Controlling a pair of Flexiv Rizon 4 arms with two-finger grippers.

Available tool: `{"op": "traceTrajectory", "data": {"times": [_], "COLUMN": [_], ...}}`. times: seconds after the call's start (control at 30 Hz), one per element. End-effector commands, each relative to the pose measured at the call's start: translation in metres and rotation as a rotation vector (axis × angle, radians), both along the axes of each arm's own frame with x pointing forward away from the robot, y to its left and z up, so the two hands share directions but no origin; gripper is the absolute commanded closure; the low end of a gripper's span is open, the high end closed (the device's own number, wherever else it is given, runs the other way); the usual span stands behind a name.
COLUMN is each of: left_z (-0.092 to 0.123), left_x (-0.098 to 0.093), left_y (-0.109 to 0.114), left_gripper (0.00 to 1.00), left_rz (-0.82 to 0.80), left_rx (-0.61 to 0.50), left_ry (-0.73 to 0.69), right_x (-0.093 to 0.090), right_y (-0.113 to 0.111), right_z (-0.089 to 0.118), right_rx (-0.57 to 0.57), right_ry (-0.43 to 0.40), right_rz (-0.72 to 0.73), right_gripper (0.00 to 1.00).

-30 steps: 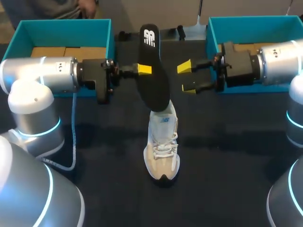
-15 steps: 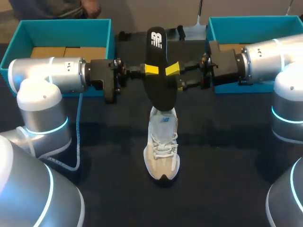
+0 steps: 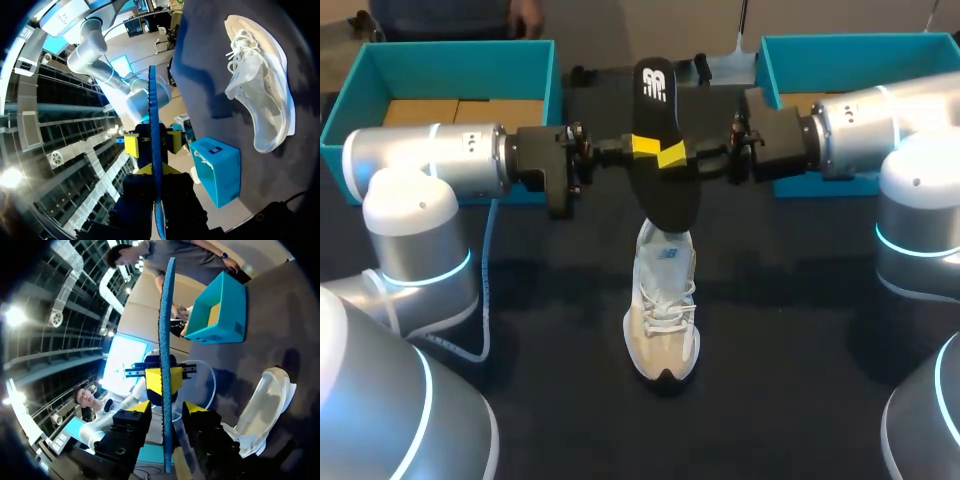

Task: Take the shoe out of the shoebox, open the shoe tongue, remove and reinsert the insole, then place the shoe into the shoebox

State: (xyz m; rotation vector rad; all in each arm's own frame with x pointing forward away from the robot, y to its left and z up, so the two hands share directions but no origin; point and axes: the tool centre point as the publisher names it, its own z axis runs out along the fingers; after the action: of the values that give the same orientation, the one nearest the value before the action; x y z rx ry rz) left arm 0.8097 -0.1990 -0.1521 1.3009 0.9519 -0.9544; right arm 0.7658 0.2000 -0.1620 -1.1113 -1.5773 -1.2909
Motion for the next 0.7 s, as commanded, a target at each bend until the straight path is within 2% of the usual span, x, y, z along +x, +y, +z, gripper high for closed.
{"op": "traceTrajectory", "data": {"times": [0.03, 0.13, 0.2, 0.37, 0.57, 0.7], "left_z": [-0.0005, -0.0004, -0.0002, 0.0015, 0.0012, -0.0001], "left_x": [-0.0013, -0.0004, -0.0003, -0.001, -0.003, -0.0034], "left_y": [-0.0014, -0.0007, -0.0006, -0.0016, -0.0029, -0.0021], "left_gripper": [1.0, 1.0, 1.0, 1.0, 1.0, 1.0], "left_rz": [0.01, 0.012, 0.012, 0.012, 0.009, 0.012], "left_rx": [-0.002, -0.001, 0.0, -0.001, 0.0, 0.007], "left_ry": [-0.001, 0.002, 0.002, 0.004, 0.005, 0.007], "right_x": [0.0012, 0.0009, 0.0007, 0.0007, 0.0008, 0.0007], "right_y": [0.0043, 0.0055, 0.0059, 0.0066, 0.0067, 0.0068], "right_z": [-0.0005, -0.0004, -0.001, -0.0015, -0.0018, -0.0019], "right_rx": [0.0, 0.001, 0.002, 0.005, 0.008, 0.016], "right_ry": [-0.001, 0.002, 0.003, 0.004, 0.003, 0.001], "right_rz": [0.005, 0.012, 0.015, 0.02, 0.021, 0.024], "right_gripper": [0.65, 0.69, 0.76, 0.82, 1.0, 1.0]}}
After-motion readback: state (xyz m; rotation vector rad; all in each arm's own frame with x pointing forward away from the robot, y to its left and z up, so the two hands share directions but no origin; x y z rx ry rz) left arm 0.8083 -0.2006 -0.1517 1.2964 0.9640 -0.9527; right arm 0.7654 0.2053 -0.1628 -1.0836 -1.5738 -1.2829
